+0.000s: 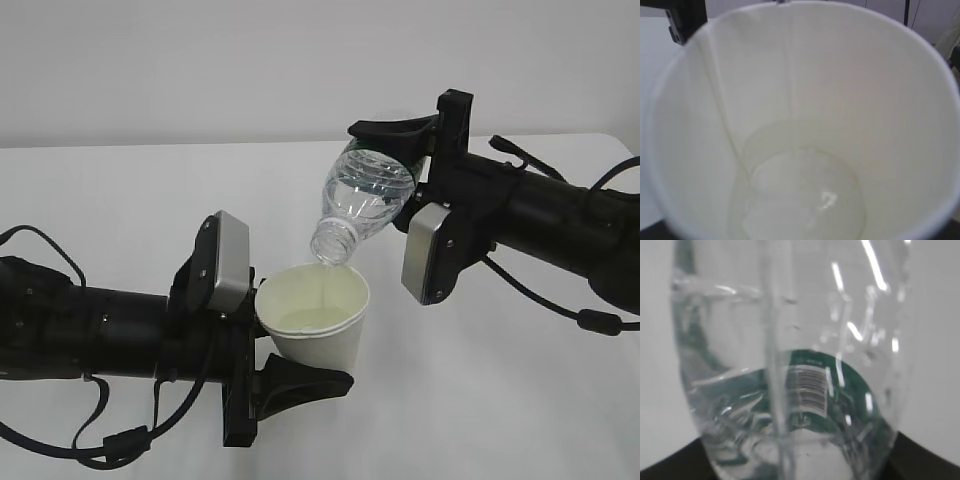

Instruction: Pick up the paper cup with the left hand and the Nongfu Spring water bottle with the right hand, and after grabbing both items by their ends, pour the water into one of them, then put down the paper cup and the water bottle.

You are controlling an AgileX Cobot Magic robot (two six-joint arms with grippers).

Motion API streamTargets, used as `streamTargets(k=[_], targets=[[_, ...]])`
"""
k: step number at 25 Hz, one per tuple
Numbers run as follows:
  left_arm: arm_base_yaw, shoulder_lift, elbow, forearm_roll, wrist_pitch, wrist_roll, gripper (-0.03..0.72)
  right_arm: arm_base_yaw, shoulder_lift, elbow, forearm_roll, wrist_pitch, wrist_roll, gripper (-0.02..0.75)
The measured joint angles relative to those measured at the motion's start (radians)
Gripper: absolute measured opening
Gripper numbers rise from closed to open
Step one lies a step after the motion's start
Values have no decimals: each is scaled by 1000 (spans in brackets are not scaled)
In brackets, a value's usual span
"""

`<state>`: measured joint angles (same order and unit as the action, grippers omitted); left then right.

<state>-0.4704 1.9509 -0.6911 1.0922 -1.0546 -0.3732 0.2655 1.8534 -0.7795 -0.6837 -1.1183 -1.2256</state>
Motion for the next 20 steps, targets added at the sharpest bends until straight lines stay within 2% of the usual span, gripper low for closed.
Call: streamTargets(k=[20], targets=[[0,0,0,0,7,0,435,0,0,0,0,0,-50,411]])
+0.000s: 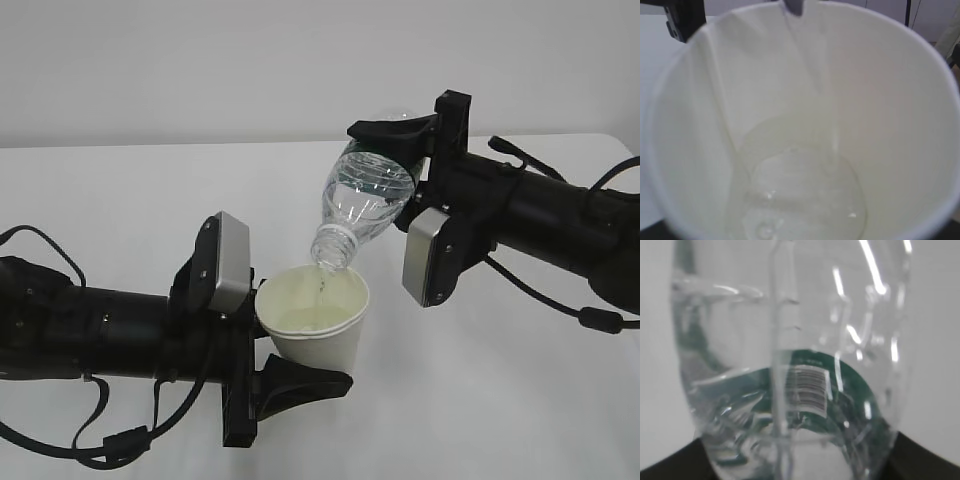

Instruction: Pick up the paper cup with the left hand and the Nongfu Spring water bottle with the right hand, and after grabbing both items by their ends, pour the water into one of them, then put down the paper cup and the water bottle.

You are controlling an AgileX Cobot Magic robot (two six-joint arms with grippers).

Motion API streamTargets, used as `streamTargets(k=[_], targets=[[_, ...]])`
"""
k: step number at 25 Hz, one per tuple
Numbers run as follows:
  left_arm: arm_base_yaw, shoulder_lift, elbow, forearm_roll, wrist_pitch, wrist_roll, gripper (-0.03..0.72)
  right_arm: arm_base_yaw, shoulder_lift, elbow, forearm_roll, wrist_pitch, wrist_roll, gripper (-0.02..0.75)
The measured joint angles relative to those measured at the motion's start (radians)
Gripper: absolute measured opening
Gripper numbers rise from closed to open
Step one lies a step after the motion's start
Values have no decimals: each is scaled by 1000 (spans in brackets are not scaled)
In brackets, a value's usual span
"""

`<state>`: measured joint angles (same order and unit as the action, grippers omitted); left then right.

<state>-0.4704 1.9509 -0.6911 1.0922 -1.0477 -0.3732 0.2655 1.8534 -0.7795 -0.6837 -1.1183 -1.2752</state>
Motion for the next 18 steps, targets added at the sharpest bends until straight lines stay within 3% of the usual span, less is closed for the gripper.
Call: streamTargets(k=[18], targets=[[0,0,0,0,9,0,435,0,0,0,0,0,-16,411]])
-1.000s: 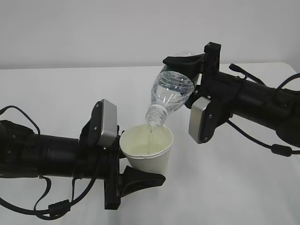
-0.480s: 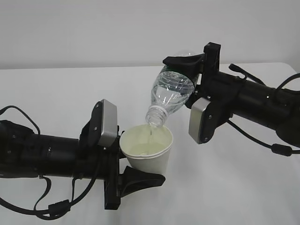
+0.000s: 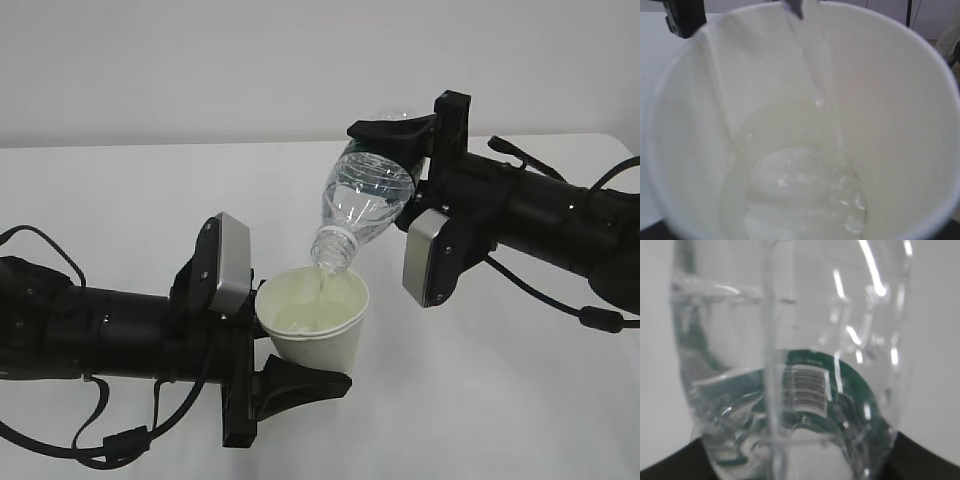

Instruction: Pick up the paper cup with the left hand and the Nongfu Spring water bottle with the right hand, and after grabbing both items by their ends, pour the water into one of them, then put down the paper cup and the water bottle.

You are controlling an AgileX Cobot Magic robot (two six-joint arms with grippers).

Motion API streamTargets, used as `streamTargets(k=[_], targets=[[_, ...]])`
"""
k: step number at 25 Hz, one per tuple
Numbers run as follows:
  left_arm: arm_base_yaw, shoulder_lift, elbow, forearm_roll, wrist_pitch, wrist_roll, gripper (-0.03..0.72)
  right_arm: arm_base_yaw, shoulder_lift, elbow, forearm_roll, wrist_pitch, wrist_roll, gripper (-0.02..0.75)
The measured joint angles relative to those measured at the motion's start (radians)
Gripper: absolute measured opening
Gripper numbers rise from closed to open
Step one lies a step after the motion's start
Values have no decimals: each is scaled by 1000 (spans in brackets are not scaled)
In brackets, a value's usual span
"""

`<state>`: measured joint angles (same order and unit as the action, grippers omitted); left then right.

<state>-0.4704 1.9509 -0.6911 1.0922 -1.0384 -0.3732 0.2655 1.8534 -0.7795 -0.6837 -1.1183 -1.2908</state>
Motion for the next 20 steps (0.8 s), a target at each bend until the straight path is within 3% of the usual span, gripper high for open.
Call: streamTargets(k=[20], targets=[[0,0,0,0,5,0,435,0,0,0,1,-2,-33,411]])
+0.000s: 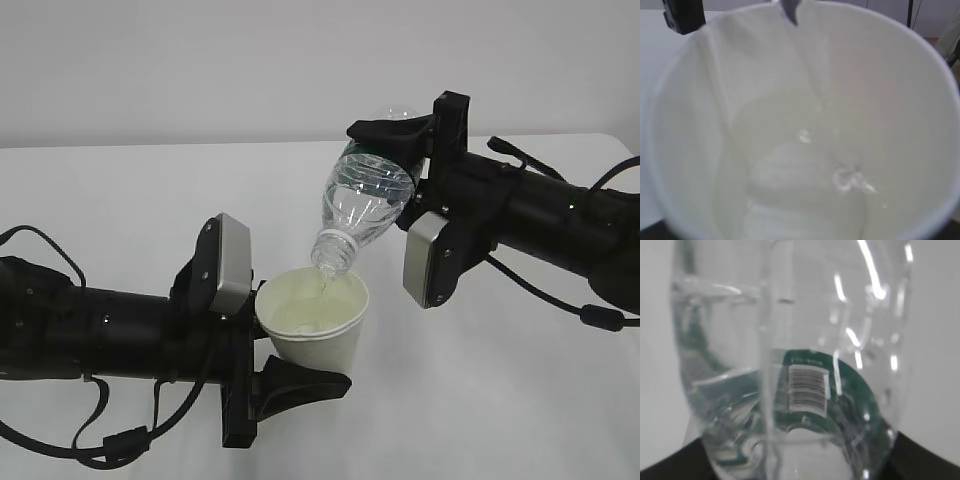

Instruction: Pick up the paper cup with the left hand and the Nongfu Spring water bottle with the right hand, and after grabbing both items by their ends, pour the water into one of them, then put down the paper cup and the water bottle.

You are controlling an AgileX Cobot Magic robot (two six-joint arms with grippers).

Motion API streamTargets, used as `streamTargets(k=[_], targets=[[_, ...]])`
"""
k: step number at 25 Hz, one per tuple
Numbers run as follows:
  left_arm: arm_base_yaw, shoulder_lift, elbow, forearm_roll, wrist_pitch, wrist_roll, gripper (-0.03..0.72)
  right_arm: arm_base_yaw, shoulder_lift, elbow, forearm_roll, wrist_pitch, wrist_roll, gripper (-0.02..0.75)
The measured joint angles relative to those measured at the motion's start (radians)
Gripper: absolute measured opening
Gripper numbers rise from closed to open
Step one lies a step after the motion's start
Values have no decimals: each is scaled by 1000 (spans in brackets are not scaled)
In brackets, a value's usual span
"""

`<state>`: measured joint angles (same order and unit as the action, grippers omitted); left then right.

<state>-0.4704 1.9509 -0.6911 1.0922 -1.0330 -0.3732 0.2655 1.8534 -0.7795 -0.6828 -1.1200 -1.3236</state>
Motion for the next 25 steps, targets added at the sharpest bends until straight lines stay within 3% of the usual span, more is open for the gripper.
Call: streamTargets(k=[25], targets=[[0,0,0,2,19,0,435,0,0,0,2,-5,-4,411]])
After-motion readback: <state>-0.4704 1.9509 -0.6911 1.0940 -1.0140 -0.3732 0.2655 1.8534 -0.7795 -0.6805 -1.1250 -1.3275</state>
